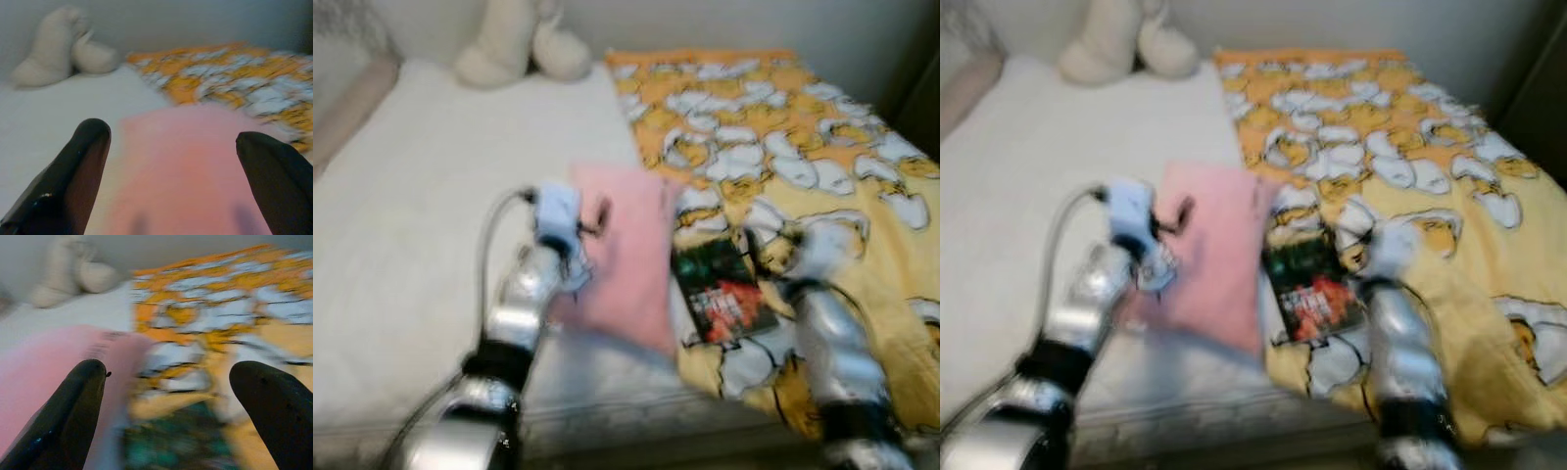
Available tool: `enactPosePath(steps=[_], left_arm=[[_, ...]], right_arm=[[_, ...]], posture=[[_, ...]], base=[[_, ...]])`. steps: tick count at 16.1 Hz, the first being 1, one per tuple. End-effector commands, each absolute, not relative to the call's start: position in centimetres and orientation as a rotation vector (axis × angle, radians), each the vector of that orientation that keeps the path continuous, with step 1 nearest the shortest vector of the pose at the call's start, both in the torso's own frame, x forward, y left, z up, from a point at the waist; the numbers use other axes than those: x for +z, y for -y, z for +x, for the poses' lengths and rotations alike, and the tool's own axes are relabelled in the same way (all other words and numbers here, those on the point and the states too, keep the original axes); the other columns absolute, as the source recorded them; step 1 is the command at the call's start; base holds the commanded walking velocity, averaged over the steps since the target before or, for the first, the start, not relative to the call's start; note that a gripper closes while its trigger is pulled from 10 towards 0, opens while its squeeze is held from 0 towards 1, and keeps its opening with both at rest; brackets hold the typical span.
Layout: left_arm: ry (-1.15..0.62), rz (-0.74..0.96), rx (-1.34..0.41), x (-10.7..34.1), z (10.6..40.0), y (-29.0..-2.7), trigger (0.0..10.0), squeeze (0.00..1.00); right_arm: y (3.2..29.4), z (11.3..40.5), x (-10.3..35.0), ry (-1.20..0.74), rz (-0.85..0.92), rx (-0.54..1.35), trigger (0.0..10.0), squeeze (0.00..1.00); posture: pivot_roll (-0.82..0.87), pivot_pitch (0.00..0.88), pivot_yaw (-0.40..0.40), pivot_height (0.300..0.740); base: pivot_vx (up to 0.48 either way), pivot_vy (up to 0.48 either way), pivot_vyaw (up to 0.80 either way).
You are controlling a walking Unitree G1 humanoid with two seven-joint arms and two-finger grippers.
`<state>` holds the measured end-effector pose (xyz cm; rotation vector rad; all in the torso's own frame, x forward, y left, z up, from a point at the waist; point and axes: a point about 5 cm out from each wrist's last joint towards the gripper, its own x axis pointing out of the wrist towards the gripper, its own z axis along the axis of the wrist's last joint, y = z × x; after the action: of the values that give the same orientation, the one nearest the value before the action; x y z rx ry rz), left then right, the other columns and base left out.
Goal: Clean up the room
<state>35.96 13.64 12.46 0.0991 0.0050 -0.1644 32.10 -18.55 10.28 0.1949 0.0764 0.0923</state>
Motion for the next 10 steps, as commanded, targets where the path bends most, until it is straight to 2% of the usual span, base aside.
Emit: enactPosePath(steps=[1, 4, 5, 7, 10], left_arm=[[-0.029, 0.098, -0.153, 12.7, 36.6, -13.5, 10.0, 0.00], [-0.059, 0.084, -0.106, 14.4, 38.2, -14.6, 10.0, 0.00], [-0.093, 0.023, -0.099, 14.7, 38.6, -15.3, 10.0, 0.00], [-0.157, -0.102, -0.102, 14.5, 38.8, -16.4, 10.0, 0.00], [-0.282, -0.106, -0.049, 11.8, 38.0, -18.2, 10.0, 0.00]], right_arm=[[19.7, 32.0, 9.6, -0.114, 0.225, 0.069, 10.0, 0.00], [17.8, 33.1, 9.5, -0.169, 0.335, 0.154, 10.0, 0.00], [17.0, 33.3, 9.4, -0.187, 0.389, 0.176, 10.0, 0.00], [15.7, 32.8, 8.9, -0.217, 0.508, 0.202, 10.0, 0.00], [13.5, 32.3, 7.7, -0.280, 0.542, 0.275, 10.0, 0.00]], posture=[[-0.09, 0.000, 0.006, 0.740], [-0.07, 0.000, 0.001, 0.740], [-0.06, 0.000, -0.004, 0.740], [-0.05, 0.051, -0.007, 0.740], [-0.05, 0.116, -0.007, 0.740]], base=[[0.000, 0.000, 0.00], [0.000, 0.000, 0.00], [0.000, 0.000, 0.00], [0.000, 0.000, 0.00], [0.000, 0.000, 0.00]])
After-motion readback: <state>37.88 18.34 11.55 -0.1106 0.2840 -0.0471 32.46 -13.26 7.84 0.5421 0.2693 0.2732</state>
